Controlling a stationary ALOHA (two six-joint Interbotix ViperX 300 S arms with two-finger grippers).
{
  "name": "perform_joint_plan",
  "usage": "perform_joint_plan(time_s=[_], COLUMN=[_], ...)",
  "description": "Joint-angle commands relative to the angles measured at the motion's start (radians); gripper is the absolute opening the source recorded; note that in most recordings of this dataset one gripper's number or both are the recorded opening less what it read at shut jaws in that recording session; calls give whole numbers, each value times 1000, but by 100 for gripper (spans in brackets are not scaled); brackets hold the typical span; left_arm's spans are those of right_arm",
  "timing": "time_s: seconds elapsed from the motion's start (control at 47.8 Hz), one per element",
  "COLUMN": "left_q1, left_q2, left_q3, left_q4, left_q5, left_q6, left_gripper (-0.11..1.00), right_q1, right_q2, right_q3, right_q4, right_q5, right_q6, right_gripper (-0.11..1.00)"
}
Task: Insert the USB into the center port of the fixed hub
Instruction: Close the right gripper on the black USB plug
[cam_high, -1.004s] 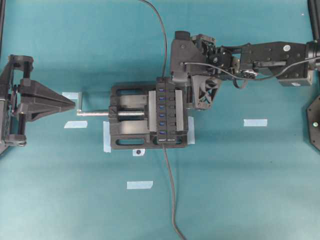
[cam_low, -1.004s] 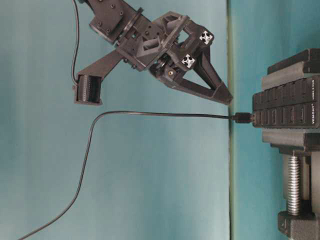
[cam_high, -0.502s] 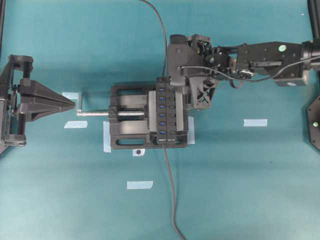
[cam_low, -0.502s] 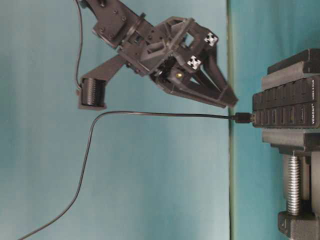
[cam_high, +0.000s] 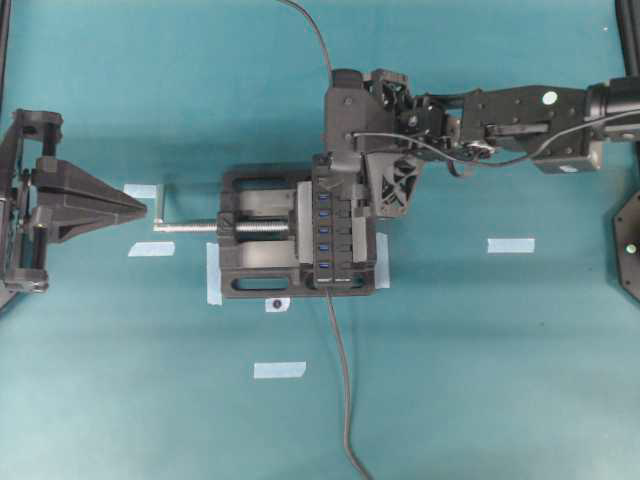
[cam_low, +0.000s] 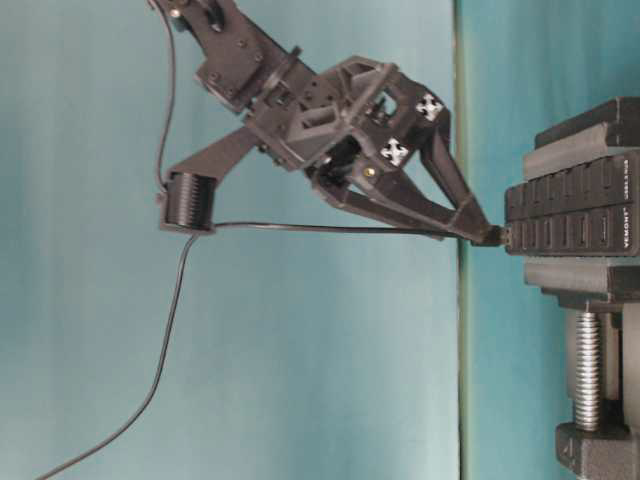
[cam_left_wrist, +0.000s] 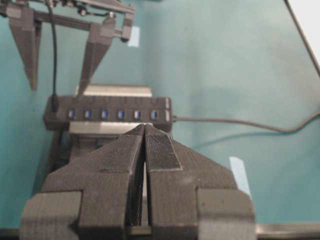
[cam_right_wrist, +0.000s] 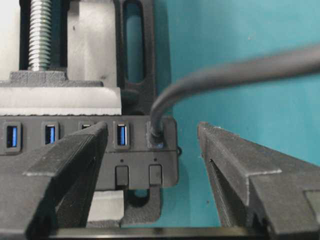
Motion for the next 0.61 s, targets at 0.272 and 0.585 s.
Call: perform_joint_plan(time_s=[0.272,0.585], left_q1=[-2,-2], left_q2=[3,2], left_q3=[-15,-14], left_q4=[0,0], left_q5=[-3,-3], left_q6=[-3,-3], left_gripper=[0,0], right_q1=[-3,-3], right_q2=[12,17], right_q3=[-48,-55], right_q4=[2,3], right_q5=[-9,2], right_q6=[0,2], right_gripper=[70,48])
